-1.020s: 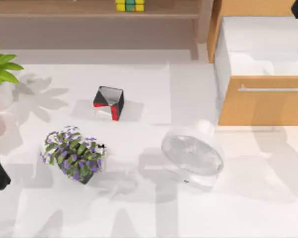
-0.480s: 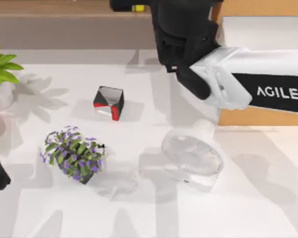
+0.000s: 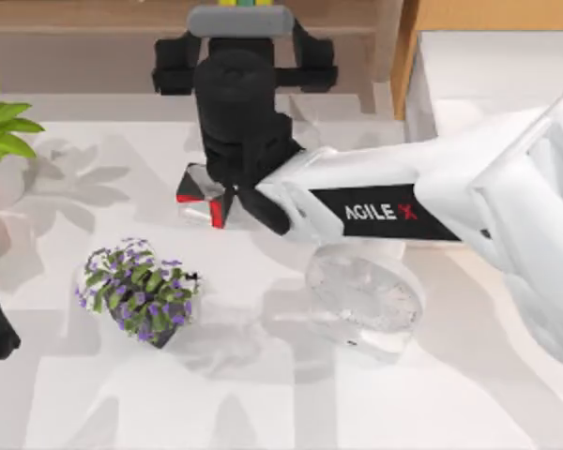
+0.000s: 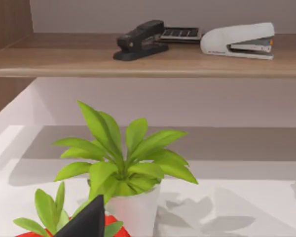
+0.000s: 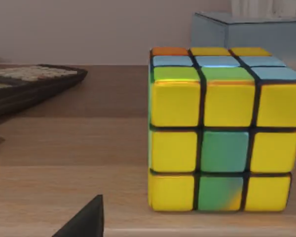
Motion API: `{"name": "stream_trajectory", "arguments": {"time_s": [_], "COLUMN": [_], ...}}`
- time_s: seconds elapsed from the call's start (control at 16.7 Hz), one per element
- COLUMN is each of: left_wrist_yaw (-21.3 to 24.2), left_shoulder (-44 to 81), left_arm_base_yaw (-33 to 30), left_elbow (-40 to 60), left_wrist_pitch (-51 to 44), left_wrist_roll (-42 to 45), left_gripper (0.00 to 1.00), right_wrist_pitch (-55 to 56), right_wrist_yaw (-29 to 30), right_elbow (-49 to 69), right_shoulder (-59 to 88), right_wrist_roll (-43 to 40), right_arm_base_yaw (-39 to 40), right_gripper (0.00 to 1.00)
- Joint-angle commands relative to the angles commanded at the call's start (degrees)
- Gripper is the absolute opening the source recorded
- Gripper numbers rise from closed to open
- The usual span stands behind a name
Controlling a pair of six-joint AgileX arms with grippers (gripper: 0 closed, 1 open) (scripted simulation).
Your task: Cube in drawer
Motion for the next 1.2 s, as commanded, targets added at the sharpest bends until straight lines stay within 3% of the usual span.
{"name": "stream_trajectory", "arguments": {"time_s": [0.48, 1.2], "left_wrist_yaw": [0.0, 0.0], "left_shoulder": [0.0, 0.0], "left_arm_base_yaw": [0.0, 0.0], "left_elbow": [0.0, 0.0], "left_wrist_pitch": [0.0, 0.0], "left_wrist_roll": [0.0, 0.0], "left_gripper": [1.0, 1.0], "right_wrist_pitch": [-1.19, -9.13], "right_wrist_yaw": [-0.16, -4.35], "right_elbow": [1.47, 19.54], "right_shoulder": [0.41, 10.23], "right_wrist_roll": [0.07, -0.23], "right_arm_base_yaw": [-0.33, -4.5], "right_gripper": [1.0, 1.0]}}
